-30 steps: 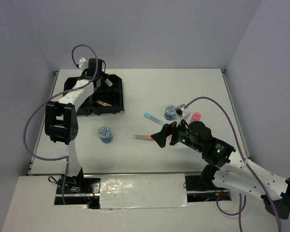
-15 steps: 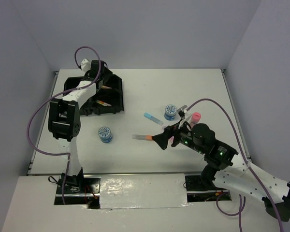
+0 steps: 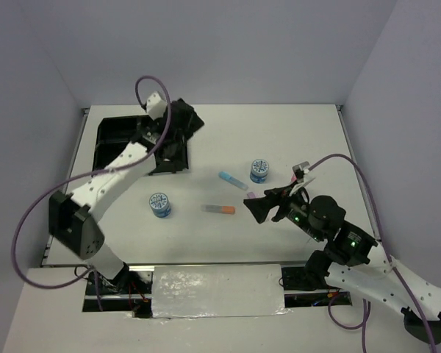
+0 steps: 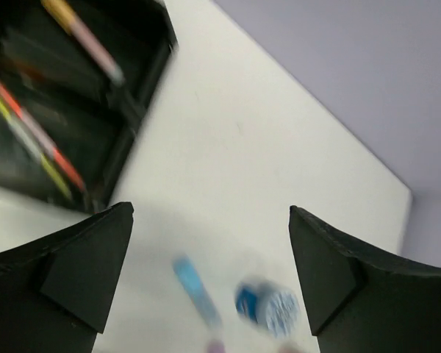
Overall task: Sort the stationery into containers
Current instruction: Pick up the stationery from the center of the board.
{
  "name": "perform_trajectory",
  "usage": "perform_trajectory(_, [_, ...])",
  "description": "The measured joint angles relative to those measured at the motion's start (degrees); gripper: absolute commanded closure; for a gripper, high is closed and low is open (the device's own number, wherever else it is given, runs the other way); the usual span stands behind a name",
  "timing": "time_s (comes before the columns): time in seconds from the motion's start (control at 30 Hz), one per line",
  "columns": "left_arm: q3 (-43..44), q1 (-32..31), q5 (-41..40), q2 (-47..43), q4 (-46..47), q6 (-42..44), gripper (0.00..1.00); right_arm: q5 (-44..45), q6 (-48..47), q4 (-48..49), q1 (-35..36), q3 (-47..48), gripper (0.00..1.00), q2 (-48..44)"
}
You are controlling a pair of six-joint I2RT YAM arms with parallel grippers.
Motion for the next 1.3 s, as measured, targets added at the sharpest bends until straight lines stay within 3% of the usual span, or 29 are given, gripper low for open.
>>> perform_trajectory(0.1, [-7.2, -10.0, -3.1, -9.8, -5.7, -8.5, 0.02, 4.3, 1.6, -2.5, 0.0, 0.0, 0.0, -3.2])
perform_trajectory(0.2, [-14.4, -17.9, -6.6, -14.0, -11.7, -19.4, 0.05, 7.6, 2.7, -5.4, 0.0, 0.8, 0.0, -3.8])
perform_trajectory(0.37, [-16.2, -28.0, -6.6, -4.5, -21.6, -34.4, 0.08, 10.9, 4.0, -9.7, 0.0, 1.7, 0.0, -3.4])
perform_trajectory(0.93, [-7.5, -27.6, 3.1, 17.1, -20.0, -39.7, 0.22, 11.3, 5.0, -11.5, 0.0, 1.5, 0.0, -7.8])
perform_trajectory(1.0, [-7.4, -27.0, 4.2, 18.3, -20.0, -39.7, 0.29, 11.3, 5.0, -11.4, 0.0, 1.4, 0.0, -7.8])
perform_trajectory(1.07, [-6.9, -26.4, 5.2, 19.1, -20.6, -39.6, 0.47, 11.3, 5.0, -11.4, 0.0, 1.0, 0.0, -8.0])
perform_trajectory(1.13, [-6.6, -25.8, 6.2, 19.4, -20.3, -39.5, 0.53, 11.2, 5.0, -11.4, 0.0, 0.8, 0.0, -8.1])
perform_trajectory(1.3, [-7.9, -25.1, 7.8, 18.8, -18.5, -38.6, 0.94, 11.0, 4.8, -11.3, 0.0, 0.7, 0.0, -8.4])
